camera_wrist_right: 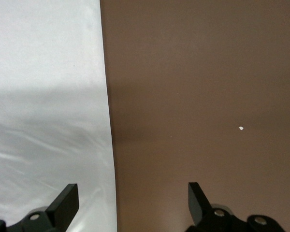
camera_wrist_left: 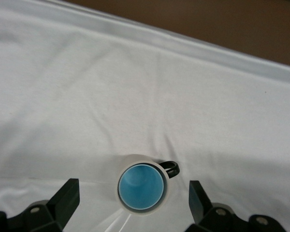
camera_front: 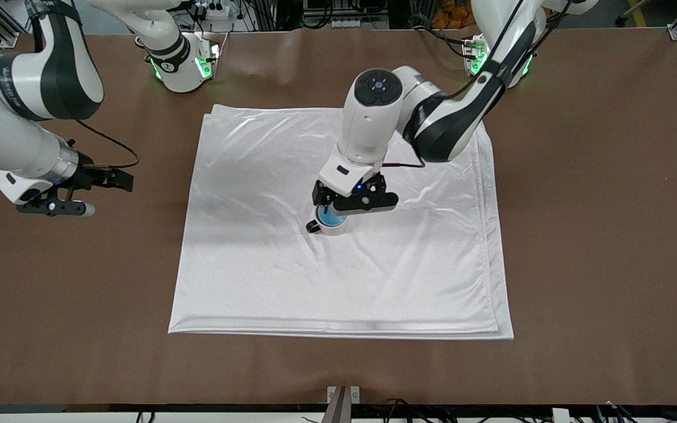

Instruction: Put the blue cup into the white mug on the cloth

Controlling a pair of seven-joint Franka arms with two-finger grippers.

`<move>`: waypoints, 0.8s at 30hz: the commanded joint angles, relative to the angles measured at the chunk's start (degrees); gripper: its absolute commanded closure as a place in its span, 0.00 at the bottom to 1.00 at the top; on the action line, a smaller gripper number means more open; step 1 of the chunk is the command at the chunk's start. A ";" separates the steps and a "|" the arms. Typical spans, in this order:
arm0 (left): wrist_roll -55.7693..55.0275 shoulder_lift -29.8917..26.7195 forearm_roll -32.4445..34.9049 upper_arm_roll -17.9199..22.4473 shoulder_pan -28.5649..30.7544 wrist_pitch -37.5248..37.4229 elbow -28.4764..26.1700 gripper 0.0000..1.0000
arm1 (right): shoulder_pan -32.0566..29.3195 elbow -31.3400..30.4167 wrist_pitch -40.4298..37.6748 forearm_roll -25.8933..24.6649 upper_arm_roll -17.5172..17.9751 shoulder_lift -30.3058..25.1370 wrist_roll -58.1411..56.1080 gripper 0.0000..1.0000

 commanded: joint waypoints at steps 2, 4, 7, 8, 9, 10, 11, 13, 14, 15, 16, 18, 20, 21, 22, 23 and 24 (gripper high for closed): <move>2.13 -9.16 1.76 0.12 3.68 -8.80 -2.06 0.00 | -0.99 4.71 -2.02 0.52 0.56 -0.43 -3.51 0.00; 5.90 -11.00 1.58 0.12 5.53 -11.88 -2.06 0.00 | -1.34 5.86 -2.11 0.61 0.64 -0.70 -4.91 0.00; 12.06 -13.82 0.79 0.04 8.08 -16.27 -2.06 0.00 | -1.43 7.88 -2.46 0.87 0.65 -1.84 -5.54 0.00; 13.99 -14.69 0.62 -0.14 9.04 -17.94 -2.06 0.00 | -1.43 8.23 -2.64 0.87 0.65 -1.93 -5.54 0.00; 15.58 -15.49 0.01 -0.14 9.92 -19.44 -1.97 0.00 | -1.43 8.50 -2.99 0.87 0.65 -2.19 -5.54 0.00; 17.24 -16.36 -0.78 -0.14 10.98 -20.76 -1.97 0.00 | -1.43 8.93 -3.34 0.96 0.65 -2.54 -5.62 0.00; 19.00 -17.16 -1.75 -0.14 12.03 -21.73 -1.97 0.00 | -1.51 9.37 -3.61 0.96 0.65 -2.81 -5.71 0.00; 22.87 -18.91 -3.68 -0.14 14.49 -23.40 -2.06 0.00 | -1.51 10.34 -4.92 0.96 0.56 -3.07 -6.67 0.00; 25.06 -19.62 -4.56 -0.14 15.98 -24.54 -2.06 0.00 | -1.69 10.78 -5.71 1.05 0.47 -3.07 -7.72 0.00; 27.08 -20.15 -5.44 -0.14 17.30 -25.59 -2.06 0.00 | -1.95 11.48 -6.50 1.13 0.47 -3.16 -8.60 0.00; 28.85 -20.50 -6.32 -0.14 18.62 -26.65 -2.06 0.00 | -2.21 12.18 -7.12 1.57 0.56 -3.16 -9.48 0.00; 31.40 -21.12 -7.64 0.04 20.99 -28.41 -2.06 0.00 | -2.74 13.42 -7.91 3.50 0.47 -3.07 -10.37 0.00; 34.38 -21.64 -8.00 -0.05 23.63 -29.90 -2.23 0.00 | -3.97 14.03 -8.27 5.61 0.47 -3.07 -10.98 0.00; 36.40 -21.82 -8.00 -0.05 24.86 -30.61 -2.32 0.00 | -4.50 14.30 -8.35 6.23 0.47 -3.07 -11.25 0.00; 38.68 -21.91 -8.08 -0.05 26.09 -31.05 -2.41 0.00 | -4.59 14.30 -8.44 6.41 0.56 -3.07 -11.16 0.00; 40.88 -22.00 -8.52 -0.05 27.23 -31.40 -2.50 0.00 | -4.59 14.30 -8.44 6.41 0.64 -3.07 -10.90 0.00; 42.82 -22.26 -9.13 -0.05 28.46 -31.75 -2.58 0.00 | -4.59 14.47 -8.53 6.32 0.91 -3.07 -10.64 0.00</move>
